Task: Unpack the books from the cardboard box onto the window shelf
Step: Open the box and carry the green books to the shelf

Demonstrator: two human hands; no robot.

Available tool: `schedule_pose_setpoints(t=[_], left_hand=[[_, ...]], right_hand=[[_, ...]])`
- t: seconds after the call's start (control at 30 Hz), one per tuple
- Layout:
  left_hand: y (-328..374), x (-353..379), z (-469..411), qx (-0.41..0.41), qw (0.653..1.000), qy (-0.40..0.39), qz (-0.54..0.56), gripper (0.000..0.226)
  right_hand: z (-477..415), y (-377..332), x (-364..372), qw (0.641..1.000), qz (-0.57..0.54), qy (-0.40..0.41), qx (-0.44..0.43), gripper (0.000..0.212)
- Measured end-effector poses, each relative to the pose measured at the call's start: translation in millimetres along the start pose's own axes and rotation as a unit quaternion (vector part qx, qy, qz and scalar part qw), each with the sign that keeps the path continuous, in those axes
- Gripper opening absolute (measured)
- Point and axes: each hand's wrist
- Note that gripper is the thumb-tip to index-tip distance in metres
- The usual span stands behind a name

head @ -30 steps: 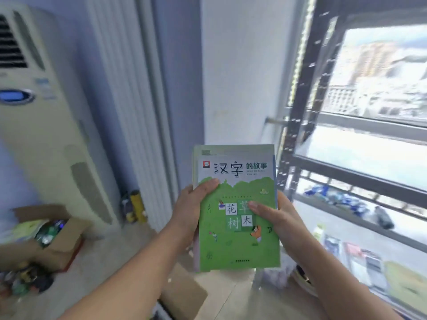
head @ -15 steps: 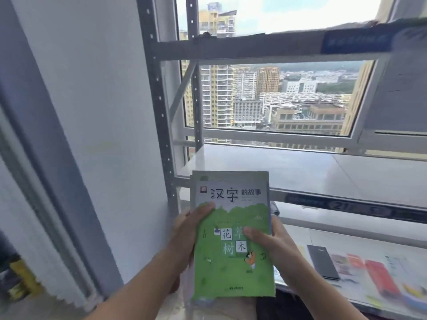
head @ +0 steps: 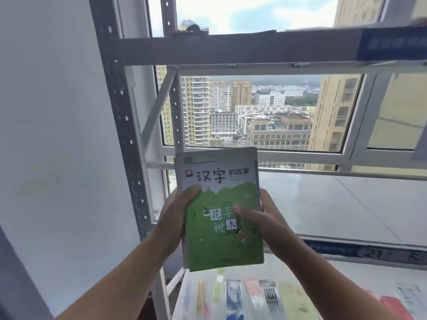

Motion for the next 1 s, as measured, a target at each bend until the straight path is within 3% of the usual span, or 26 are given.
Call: schedule_pose_setpoints(t=[0.13, 0.27, 0.4, 0.6, 0.9, 1.0], left_hand=[[35, -28, -57, 0.025, 0.999, -0.010, -0.026, 0.105], [53, -42, -99, 0.055, 0.997, -0.028, -0.055, 0.112], [41, -58, -139, 0.052, 0.997, -0.043, -0.047, 0.108], [-8, -86, -174, 0.025, 0.998, -0.056, -0.010, 0.085], [-69, -94, -179, 0.031, 0.999, -0.010, 0.001, 0.095], [-70, -91, -183, 0.041, 0.998, 0.036, -0.029, 0.070]], right_hand=[[-58, -3, 19, 0.999, -0.005, 0.007, -0.044, 0.063], [-103, 4, 27, 0.997, 0.000, 0.028, -0.071, 0.068], [-144, 19, 26, 0.997, 0.008, 0.021, -0.077, 0.068], [-167, 74, 32, 0.997, 0.001, 0.032, -0.075, 0.068], [-175, 121, 34, 0.997, 0.064, 0.030, -0.040, 0.083], [-179, 117, 36, 0.996, 0.060, 0.043, -0.042, 0.079]])
Point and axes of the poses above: each hand's wrist, its own z-axis away from the middle knuckle, its own x-axis out of the palm, y = z × x, and after that the axes turned 4 degrees about -x, right-handed
